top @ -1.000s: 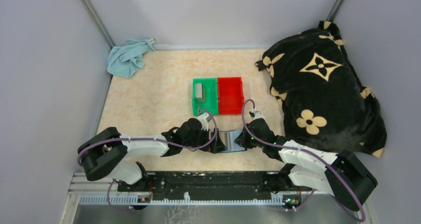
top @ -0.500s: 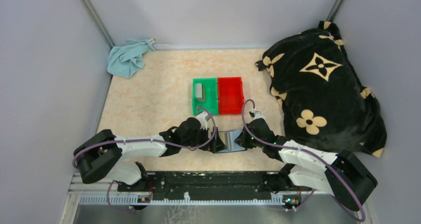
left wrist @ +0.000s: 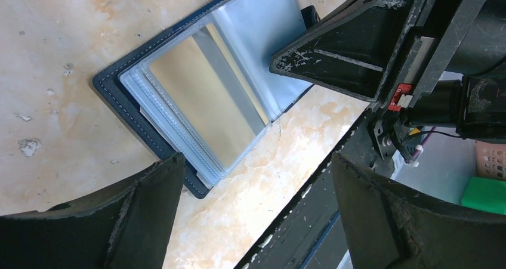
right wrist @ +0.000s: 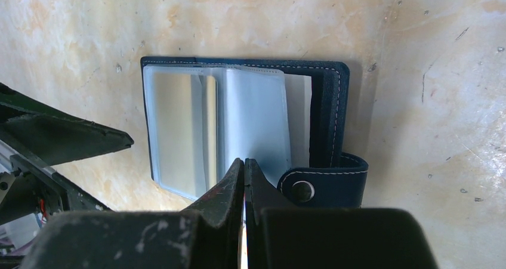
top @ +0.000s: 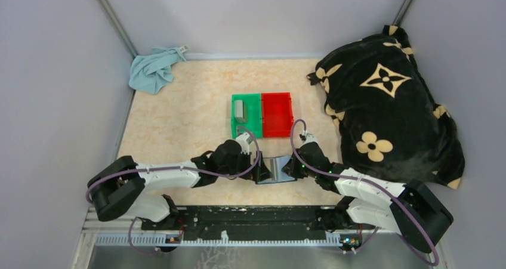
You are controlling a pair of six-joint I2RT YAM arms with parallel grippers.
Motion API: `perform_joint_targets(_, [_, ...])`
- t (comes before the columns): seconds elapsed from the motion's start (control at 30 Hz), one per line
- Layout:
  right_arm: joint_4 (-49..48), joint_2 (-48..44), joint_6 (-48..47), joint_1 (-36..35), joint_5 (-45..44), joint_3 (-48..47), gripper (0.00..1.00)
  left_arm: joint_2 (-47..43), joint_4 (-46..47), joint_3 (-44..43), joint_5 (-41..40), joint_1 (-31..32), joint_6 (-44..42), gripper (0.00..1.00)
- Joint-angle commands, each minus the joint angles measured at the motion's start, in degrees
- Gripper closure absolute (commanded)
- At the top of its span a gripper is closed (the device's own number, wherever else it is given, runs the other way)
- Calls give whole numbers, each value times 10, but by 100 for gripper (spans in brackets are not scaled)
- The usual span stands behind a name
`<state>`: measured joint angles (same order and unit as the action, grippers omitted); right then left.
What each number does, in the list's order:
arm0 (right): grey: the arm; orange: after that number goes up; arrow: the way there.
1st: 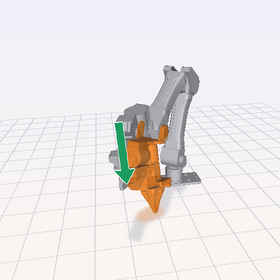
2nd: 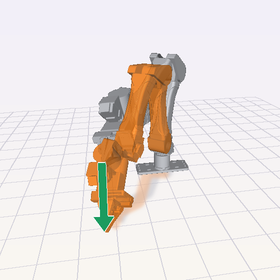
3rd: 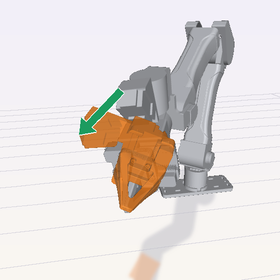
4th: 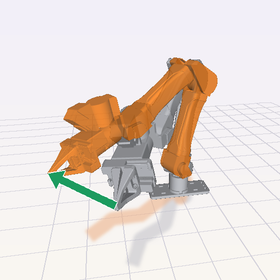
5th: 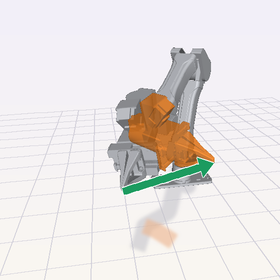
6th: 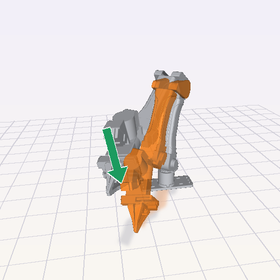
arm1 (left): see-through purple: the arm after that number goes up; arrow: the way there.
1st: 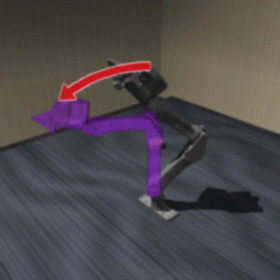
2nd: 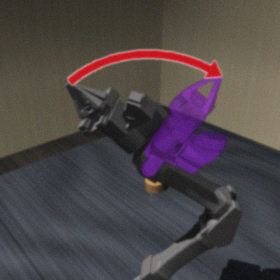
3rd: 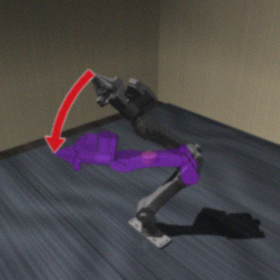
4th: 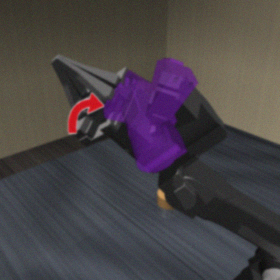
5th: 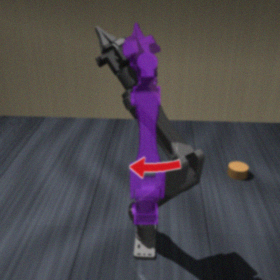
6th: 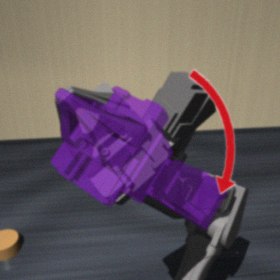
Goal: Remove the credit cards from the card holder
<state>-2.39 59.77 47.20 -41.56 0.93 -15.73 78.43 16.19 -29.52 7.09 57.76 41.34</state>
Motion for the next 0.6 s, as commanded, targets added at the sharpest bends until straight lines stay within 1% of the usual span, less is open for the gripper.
perform_joint_targets(0.0, [-18,-3,5,2,-1,2,100,7,22,-18,14,-1,0,3])
perform_joint_targets(0.57, [-17,-8,6,2,-1,8,100,59,61,-23,37,-1,6,3])
